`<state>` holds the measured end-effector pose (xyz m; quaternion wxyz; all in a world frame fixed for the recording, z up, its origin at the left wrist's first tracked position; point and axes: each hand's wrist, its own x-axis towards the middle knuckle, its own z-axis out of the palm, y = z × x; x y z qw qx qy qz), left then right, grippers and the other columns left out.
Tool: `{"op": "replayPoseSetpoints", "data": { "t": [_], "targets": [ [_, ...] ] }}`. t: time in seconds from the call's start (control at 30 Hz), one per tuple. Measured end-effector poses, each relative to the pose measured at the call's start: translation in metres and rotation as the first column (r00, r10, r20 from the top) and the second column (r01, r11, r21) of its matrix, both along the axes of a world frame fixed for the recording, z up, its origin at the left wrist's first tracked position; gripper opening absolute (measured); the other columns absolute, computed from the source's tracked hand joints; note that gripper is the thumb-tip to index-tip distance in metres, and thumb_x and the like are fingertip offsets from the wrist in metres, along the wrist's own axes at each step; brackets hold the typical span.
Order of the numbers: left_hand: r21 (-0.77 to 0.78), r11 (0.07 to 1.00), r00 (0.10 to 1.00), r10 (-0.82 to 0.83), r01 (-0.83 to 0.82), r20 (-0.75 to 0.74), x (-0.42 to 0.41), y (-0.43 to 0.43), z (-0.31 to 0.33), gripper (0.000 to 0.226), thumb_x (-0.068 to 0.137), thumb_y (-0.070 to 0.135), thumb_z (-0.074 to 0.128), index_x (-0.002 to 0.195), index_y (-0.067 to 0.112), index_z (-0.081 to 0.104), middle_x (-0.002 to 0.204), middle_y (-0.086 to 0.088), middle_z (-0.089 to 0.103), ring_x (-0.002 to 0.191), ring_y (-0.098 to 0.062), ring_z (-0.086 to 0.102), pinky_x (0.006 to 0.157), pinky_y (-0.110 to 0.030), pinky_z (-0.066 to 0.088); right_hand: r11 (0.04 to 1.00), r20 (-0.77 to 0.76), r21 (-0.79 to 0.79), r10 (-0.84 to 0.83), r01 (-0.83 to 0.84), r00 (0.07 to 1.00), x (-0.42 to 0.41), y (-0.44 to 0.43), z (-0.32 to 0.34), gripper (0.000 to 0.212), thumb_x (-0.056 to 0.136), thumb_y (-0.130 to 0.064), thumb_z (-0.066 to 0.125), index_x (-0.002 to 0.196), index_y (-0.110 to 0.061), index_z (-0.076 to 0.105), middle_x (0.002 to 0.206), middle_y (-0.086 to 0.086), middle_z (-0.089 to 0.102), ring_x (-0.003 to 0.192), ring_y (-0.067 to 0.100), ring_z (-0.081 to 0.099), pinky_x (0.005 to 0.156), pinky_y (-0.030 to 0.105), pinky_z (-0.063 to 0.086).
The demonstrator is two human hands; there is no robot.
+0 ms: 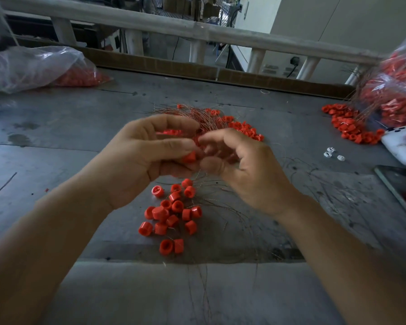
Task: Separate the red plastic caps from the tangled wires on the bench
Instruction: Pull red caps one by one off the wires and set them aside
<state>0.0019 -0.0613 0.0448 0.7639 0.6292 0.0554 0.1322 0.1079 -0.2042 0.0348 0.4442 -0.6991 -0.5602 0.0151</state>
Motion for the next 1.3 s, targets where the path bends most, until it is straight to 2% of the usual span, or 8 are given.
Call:
{"op": "replayPoseSetpoints", "data": {
  "t": [0.13,0.33,0.5,0.7,0.87,1.0,1.17,1.3],
  "targets": [
    [-0.033,0.996,0.996,0.081,-0.080,0.036,-0.003,0.010,0.005,0.029,0.061,0.002,0.065,0.089,0.009,0.065,0.066,-0.009,0.070,0.050,-0.015,0.063,0.045,-0.018,0.050,1.000,0.043,0.009,-0.024,0.024,0.999,0.006,-0.003,0.003,0.017,0.084,-0.018,0.058,0.084,-0.004,0.068,0.073,-0.018,0.058,0.070,0.000,0.058,0.062,0.008,0.043],
    [0.106,0.978,0.981,0.186,-0.180,-0.055,-0.003,0.015,0.005,0.022,0.078,-0.009,0.049,0.081,0.007,0.064,0.058,-0.007,0.065,0.044,-0.012,0.057,0.038,-0.016,0.041,0.992,0.051,-0.117,-0.040,0.045,0.998,0.013,-0.007,0.006,0.013,0.085,-0.016,0.060,0.084,-0.007,0.070,0.071,-0.017,0.060,0.062,-0.007,0.058,0.056,0.009,0.043],
    [0.401,0.915,0.975,0.116,-0.032,-0.188,-0.003,0.012,0.000,0.016,0.052,0.018,0.070,0.067,0.012,0.070,0.064,-0.005,0.068,0.051,-0.012,0.062,0.048,-0.015,0.050,0.917,0.078,-0.394,-0.038,0.066,0.996,0.018,-0.008,0.006,0.011,0.084,-0.024,0.063,0.083,-0.015,0.070,0.080,-0.013,0.058,0.078,0.004,0.057,0.072,0.018,0.047],
    [0.648,0.743,0.937,0.085,0.167,-0.340,0.002,0.009,-0.010,0.017,0.060,0.011,0.081,0.063,0.023,0.070,0.060,0.004,0.068,0.049,-0.004,0.060,0.051,-0.011,0.048,0.788,0.147,-0.608,-0.008,0.097,0.989,0.027,-0.014,0.009,0.009,0.082,-0.031,0.065,0.083,-0.024,0.070,0.083,-0.014,0.052,0.077,-0.002,0.049,0.066,0.007,0.037],
    [0.722,0.661,0.936,0.084,0.204,-0.342,0.002,0.008,-0.011,0.017,0.059,0.014,0.082,0.056,0.024,0.069,0.050,0.015,0.061,0.043,0.005,0.053,0.045,-0.005,0.039,0.721,0.157,-0.690,0.061,0.066,0.986,0.024,-0.012,0.006,0.018,0.080,-0.042,0.063,0.092,-0.029,0.067,0.100,-0.014,0.050,0.093,0.001,0.047,0.078,0.015,0.038],
    [0.708,0.670,0.933,0.065,0.222,-0.355,0.001,0.008,-0.010,0.018,0.048,0.039,0.077,0.057,0.025,0.070,0.052,0.012,0.063,0.044,0.004,0.052,0.044,-0.007,0.039,0.739,0.081,-0.673,0.028,0.033,0.996,0.019,-0.010,0.011,0.054,0.063,-0.067,0.048,0.099,-0.028,0.063,0.104,-0.014,0.053,0.098,0.003,0.050,0.083,0.023,0.043],
    [0.691,0.715,0.915,0.341,-0.101,-0.218,0.007,0.018,-0.015,0.024,0.055,0.047,0.069,0.051,0.023,0.067,0.050,0.014,0.062,0.042,0.007,0.051,0.040,-0.006,0.035,0.747,0.115,-0.663,0.045,0.043,0.992,0.016,-0.011,0.010,0.039,0.082,-0.051,0.050,0.102,-0.022,0.065,0.106,-0.009,0.057,0.100,0.006,0.052,0.085,0.021,0.043],
    [0.767,0.519,0.783,0.621,-0.377,-0.036,0.015,0.043,-0.030,0.018,0.080,0.018,0.068,0.065,0.027,0.065,0.068,0.014,0.064,0.065,-0.003,0.057,0.060,-0.020,0.041,0.733,0.138,-0.678,0.057,0.053,0.989,0.014,-0.011,0.009,0.026,0.090,-0.034,0.053,0.099,-0.016,0.069,0.113,-0.006,0.059,0.101,0.006,0.053,0.081,0.013,0.040]
  ]
}}
